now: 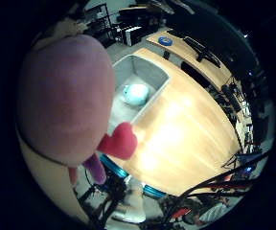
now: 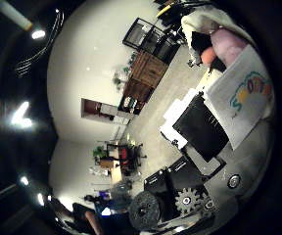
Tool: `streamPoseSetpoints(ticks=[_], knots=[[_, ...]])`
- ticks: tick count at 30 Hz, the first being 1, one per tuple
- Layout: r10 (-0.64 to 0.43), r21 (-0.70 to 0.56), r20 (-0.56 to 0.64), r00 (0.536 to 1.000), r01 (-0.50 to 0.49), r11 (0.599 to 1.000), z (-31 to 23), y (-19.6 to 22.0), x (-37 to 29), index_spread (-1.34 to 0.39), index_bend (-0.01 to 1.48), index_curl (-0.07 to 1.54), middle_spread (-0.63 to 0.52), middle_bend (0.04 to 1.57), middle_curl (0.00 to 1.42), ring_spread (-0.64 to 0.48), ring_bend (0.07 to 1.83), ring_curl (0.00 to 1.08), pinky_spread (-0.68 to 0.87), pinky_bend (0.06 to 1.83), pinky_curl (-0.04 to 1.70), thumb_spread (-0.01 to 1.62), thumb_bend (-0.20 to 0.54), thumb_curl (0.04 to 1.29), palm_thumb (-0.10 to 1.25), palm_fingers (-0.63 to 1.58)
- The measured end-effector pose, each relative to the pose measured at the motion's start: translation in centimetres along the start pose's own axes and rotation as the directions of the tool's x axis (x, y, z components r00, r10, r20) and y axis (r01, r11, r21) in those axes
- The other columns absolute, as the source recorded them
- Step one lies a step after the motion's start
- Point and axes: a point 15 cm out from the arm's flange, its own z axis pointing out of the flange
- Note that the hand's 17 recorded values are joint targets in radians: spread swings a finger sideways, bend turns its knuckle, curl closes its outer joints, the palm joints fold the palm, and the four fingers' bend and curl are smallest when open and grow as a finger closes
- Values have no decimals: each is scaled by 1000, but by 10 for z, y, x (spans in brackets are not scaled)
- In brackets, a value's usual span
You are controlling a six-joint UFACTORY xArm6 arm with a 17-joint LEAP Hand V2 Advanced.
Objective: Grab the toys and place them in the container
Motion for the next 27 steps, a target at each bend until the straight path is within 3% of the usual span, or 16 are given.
streamPoseSetpoints(ticks=[13, 17, 18, 22, 27], knots=[[-12, 23, -39, 999, 13, 1000, 21, -23, 12, -450, 817, 1035, -344, 956, 1039, -263, 1319, 706, -292, 1432, 580, 963, -8, 971, 1074, 1065], [-14, 32, -51, 999, 15, 999, 20, -26, 15, -459, 722, 1026, -354, 913, 1022, -272, 1305, 696, -382, 1386, 554, 967, -30, 959, 1027, 989], [-14, 22, -62, 998, 15, 1000, 23, -25, 18, -475, 647, 1002, -380, 812, 973, -295, 1261, 673, -448, 1369, 541, 958, -52, 935, 953, 836], [1, -30, -149, 989, -6, 1000, 30, -18, 41, -521, 471, 926, -443, 561, 863, -345, 1161, 630, -513, 1472, 542, 949, -43, 895, 891, 524], [-1, -52, -164, 987, -7, 999, 38, -17, 44, -608, 386, 805, -495, 318, 712, -397, 999, 521, -542, 1508, 496, 948, -26, 847, 853, 481]])
